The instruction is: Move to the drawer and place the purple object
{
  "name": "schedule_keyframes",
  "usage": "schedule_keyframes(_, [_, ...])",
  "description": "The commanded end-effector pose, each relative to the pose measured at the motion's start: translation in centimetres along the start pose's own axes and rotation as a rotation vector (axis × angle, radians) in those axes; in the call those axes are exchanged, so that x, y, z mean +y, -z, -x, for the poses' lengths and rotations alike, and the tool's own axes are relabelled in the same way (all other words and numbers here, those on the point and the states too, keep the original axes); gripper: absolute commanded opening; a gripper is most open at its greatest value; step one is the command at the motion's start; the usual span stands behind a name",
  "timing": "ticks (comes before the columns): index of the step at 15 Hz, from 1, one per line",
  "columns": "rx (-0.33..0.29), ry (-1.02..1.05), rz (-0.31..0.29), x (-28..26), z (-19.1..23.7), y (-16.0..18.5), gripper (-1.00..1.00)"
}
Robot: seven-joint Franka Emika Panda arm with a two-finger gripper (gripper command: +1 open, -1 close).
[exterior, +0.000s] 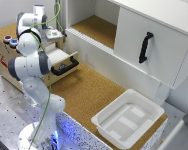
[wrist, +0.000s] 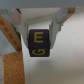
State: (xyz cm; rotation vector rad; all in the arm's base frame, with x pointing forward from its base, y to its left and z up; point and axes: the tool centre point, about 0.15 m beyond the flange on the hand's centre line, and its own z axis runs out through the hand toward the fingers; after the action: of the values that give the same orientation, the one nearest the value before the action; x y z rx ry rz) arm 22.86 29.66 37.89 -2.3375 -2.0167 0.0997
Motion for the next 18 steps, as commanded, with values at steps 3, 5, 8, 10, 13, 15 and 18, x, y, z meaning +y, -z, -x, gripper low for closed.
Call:
schedule_keyframes(3, [0.128,0.149,0.107,-1.3,-1.2,-4.5,-1.0])
schedule_keyframes(5, [0.124,0.14,0.114,-0.2,-2.2,-5.1,-1.0])
schedule_keyframes(8, [0.129,0.113,0.134,1.3,-3.0,-5.5,-1.0])
schedule_keyframes(10, [0.126,0.101,0.146,1.8,-3.3,-4.9,1.0])
schedule_keyframes(13, [0.118,0.101,0.114,1.3,-2.8,-3.5,1.0])
schedule_keyframes(15, [0.141,0.073,0.087,1.1,-2.0,-2.0,1.0])
schedule_keyframes(18, [0.175,-0.003,0.043,1.6,0.0,0.9,1.0])
